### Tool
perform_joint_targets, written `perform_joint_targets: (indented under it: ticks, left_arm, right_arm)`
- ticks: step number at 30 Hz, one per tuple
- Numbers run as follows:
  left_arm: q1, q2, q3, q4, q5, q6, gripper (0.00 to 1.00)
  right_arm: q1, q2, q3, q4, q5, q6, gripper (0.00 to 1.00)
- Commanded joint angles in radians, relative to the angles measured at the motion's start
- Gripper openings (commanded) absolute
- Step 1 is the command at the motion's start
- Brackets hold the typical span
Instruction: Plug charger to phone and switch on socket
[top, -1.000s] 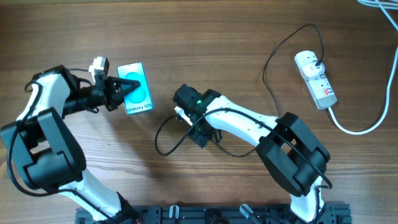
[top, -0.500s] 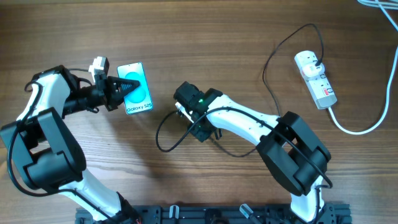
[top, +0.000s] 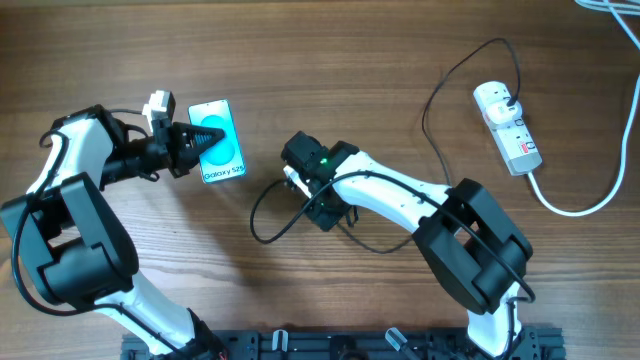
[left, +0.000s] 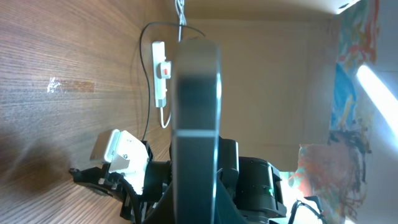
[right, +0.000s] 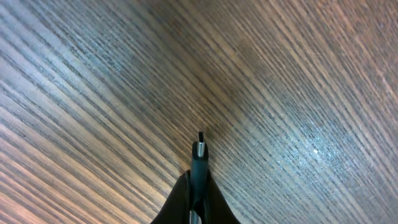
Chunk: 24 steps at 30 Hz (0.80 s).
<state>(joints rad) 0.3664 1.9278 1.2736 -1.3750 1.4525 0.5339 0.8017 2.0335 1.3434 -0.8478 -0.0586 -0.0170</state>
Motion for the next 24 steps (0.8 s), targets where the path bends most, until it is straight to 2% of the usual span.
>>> perform_joint_targets:
  ticks: [1, 6, 9, 10, 14, 17, 19, 24]
  left_arm:
    - [0.013, -0.013, 0.002, 0.025, 0.124, 0.015, 0.04]
    - [0.042, -0.013, 0.002, 0.036, 0.124, 0.035, 0.04]
    - [0.042, -0.013, 0.002, 0.036, 0.124, 0.035, 0.04]
    - [0.042, -0.018, 0.002, 0.035, 0.124, 0.035, 0.04]
    - [0.039, -0.07, 0.002, 0.021, 0.124, 0.035, 0.04]
    - [0.039, -0.144, 0.002, 0.02, 0.124, 0.034, 0.04]
    - [0.04, -0.196, 0.002, 0.006, 0.124, 0.034, 0.04]
    - [0.04, -0.23, 0.002, -0.055, 0.124, 0.034, 0.04]
  right_arm:
    - [-0.008, 0.017, -0.02, -0.026, -0.156, 0.04, 0.04]
    - [-0.082, -0.128, -0.02, 0.036, -0.669, -0.037, 0.04]
    - [-0.116, -0.138, -0.021, 0.126, -1.117, -0.087, 0.04]
    - [-0.116, -0.138, -0.021, 0.183, -1.203, -0.052, 0.04]
    - [-0.111, -0.138, -0.021, 0.307, -1.313, 0.046, 0.04]
    - [-0.111, -0.138, -0.021, 0.465, -1.329, 0.24, 0.04]
    - [-0.111, -0.156, -0.021, 0.584, -1.268, 0.397, 0.04]
    - [-0.109, -0.259, -0.021, 0.613, -1.063, 0.468, 0.04]
